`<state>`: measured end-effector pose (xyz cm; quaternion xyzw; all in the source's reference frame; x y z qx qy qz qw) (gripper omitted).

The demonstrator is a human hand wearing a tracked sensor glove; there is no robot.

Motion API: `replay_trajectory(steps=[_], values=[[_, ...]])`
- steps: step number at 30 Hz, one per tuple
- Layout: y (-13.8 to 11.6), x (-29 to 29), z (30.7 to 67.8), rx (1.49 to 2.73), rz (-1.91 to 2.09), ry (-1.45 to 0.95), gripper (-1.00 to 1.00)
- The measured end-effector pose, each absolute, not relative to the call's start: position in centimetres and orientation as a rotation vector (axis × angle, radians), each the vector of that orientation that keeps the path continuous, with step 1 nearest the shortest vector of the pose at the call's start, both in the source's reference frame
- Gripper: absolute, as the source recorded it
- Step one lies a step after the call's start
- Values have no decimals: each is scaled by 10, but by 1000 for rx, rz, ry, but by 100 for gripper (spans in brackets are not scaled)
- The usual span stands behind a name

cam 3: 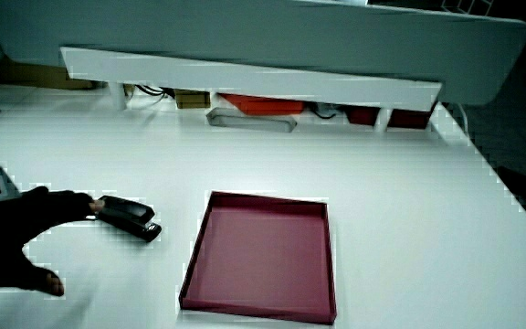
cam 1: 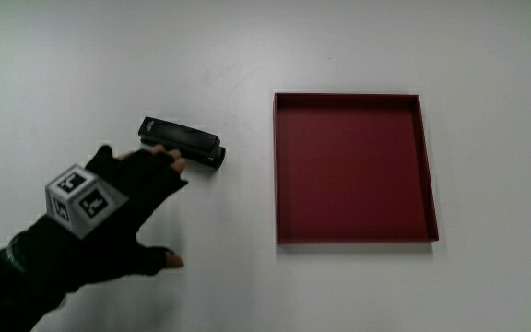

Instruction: Pick stapper from desk

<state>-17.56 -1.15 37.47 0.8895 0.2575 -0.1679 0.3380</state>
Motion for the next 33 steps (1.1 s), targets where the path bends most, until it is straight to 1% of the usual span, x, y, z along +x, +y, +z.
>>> replay_trajectory(steps=[1,2,3,4,5,6,7,8,9,10,12,13,14,15,19,23,27,33], values=[[-15,-175,374,2343,-413,691,0],[-18,-178,380,2288,-443,623,0],[-22,-177,381,2293,-463,610,0],[-27,-177,384,2271,-454,610,0],[-30,-178,385,2245,-462,519,0],[-35,-179,389,2291,-470,619,0],[-39,-178,388,2300,-460,589,0],[-44,-179,395,2291,-470,568,0],[-48,-178,394,2270,-460,516,0],[-53,-178,400,2273,-509,532,0],[-60,-177,404,2251,-495,490,0],[-64,-177,407,2259,-491,488,0],[-67,-177,411,2238,-514,455,0],[-70,-176,414,2251,-497,463,0],[-83,-172,425,2238,-513,449,0],[-89,-165,432,2219,-463,423,0],[-94,-160,450,2206,-403,424,0],[-93,-157,464,2189,-352,395,0]])
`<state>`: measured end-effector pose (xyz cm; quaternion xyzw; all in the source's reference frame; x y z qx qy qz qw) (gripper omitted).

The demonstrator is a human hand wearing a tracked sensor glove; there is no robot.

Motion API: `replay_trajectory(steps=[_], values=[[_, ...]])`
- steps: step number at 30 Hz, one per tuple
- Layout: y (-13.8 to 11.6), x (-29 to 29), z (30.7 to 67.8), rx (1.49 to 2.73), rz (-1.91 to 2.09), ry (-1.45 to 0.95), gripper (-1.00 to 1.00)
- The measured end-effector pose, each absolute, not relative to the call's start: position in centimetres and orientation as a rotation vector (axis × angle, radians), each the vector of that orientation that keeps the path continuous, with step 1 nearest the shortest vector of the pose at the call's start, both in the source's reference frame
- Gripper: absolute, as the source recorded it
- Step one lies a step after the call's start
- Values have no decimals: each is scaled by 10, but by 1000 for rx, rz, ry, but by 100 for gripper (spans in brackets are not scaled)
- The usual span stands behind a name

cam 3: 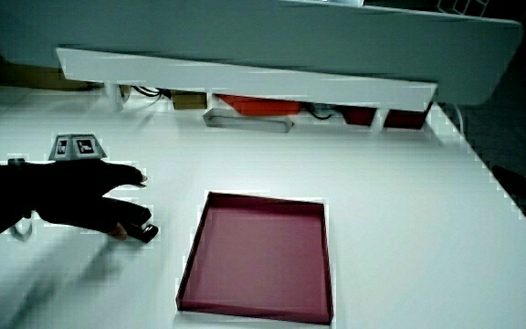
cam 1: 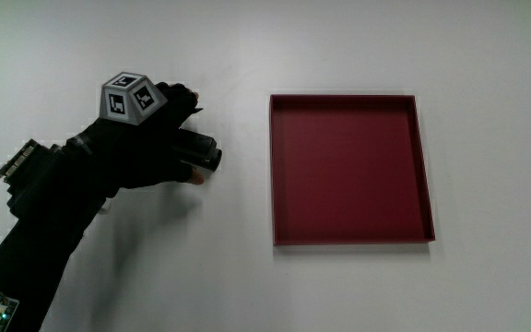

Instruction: Pick stapper from desk

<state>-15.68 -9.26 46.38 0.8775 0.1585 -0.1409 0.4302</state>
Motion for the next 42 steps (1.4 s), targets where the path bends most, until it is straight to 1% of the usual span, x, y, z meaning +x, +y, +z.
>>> replay_trajectory(steps=[2,7,12,22,30,32,39,40,41,42], values=[[-92,-157,467,2179,-347,388,0],[-93,-158,467,2209,-352,398,0],[-94,-158,463,2267,-372,434,33],[-97,-158,464,2285,-387,448,100],[-98,-157,460,2270,-391,447,100],[-99,-157,455,2290,-413,466,100],[-103,-144,423,2336,-495,514,100],[-104,-142,421,2327,-525,486,100],[-105,-139,419,2291,-553,423,100],[-106,-134,415,2300,-556,452,100]])
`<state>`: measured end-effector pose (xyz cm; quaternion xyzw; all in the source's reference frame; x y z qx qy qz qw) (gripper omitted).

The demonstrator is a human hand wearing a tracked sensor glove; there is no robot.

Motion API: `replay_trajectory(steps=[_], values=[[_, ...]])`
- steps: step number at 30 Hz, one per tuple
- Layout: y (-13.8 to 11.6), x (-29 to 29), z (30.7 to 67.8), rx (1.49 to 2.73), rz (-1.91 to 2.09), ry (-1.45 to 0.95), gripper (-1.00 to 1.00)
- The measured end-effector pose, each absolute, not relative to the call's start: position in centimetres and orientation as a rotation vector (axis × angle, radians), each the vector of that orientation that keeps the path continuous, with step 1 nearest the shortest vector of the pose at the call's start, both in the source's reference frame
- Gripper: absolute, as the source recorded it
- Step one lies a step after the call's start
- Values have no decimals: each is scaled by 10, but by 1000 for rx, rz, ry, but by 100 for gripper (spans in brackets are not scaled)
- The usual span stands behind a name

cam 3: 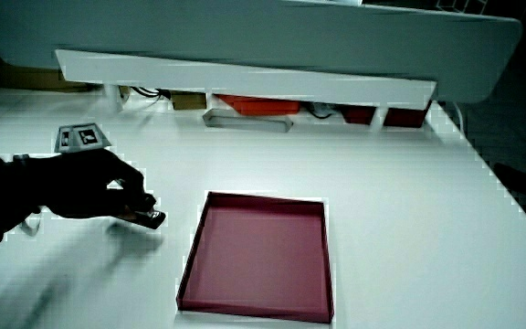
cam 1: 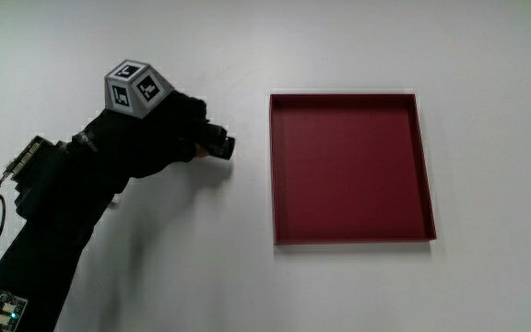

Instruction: Pick stapper from desk

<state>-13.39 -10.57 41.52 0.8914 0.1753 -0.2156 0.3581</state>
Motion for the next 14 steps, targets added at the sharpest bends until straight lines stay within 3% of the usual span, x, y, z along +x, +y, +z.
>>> replay_trajectory(steps=[14], values=[[-126,-61,381,2339,-631,675,100]])
